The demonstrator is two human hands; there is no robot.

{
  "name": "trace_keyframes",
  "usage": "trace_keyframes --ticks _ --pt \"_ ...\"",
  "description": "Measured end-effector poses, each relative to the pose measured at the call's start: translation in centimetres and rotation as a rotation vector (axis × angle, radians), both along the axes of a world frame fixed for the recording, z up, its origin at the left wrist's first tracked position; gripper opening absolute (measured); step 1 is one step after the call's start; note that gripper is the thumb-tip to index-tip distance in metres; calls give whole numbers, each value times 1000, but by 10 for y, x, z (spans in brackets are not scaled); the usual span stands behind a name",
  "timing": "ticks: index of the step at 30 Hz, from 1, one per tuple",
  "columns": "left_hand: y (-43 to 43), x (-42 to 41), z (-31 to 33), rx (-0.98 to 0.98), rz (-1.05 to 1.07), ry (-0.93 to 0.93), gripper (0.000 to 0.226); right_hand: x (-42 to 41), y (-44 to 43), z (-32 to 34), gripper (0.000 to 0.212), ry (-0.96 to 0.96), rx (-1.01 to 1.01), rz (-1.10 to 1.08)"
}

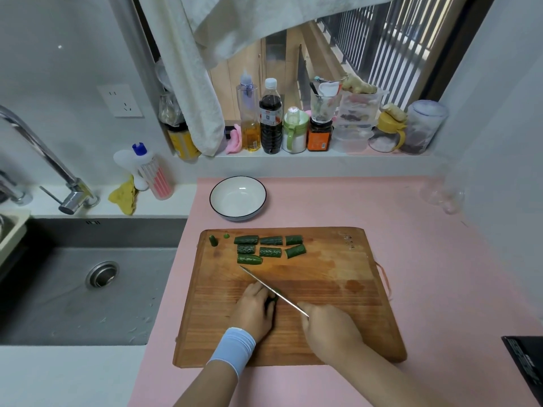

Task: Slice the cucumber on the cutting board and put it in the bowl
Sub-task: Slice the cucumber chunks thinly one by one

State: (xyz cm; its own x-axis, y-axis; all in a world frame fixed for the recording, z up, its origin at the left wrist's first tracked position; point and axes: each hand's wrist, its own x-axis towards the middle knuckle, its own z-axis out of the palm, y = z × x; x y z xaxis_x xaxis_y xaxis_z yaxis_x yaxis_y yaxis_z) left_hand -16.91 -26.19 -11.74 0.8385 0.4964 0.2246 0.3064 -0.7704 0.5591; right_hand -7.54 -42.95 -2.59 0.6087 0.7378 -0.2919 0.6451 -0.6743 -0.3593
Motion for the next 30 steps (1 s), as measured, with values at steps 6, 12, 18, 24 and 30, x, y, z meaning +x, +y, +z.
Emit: trace_keyframes --ticks 6,12,18,24,30 --pt "1 -1 -7 -12 9 1 10 7 7 -1 31 45 2 -6" --pt "0 -1 -6 -8 12 -33 19 -3 -2 -4 41 -36 15 12" --pt "-1 -2 -8 -6 20 -27 20 -1 -10 -2 43 -57 0 33" --pt "-1 -1 -9 -11 23 -6 16 3 1 -5 39 -14 -4 21" --pt "-2 -2 -9 -15 34 -22 12 4 7 -6 36 -2 -5 23"
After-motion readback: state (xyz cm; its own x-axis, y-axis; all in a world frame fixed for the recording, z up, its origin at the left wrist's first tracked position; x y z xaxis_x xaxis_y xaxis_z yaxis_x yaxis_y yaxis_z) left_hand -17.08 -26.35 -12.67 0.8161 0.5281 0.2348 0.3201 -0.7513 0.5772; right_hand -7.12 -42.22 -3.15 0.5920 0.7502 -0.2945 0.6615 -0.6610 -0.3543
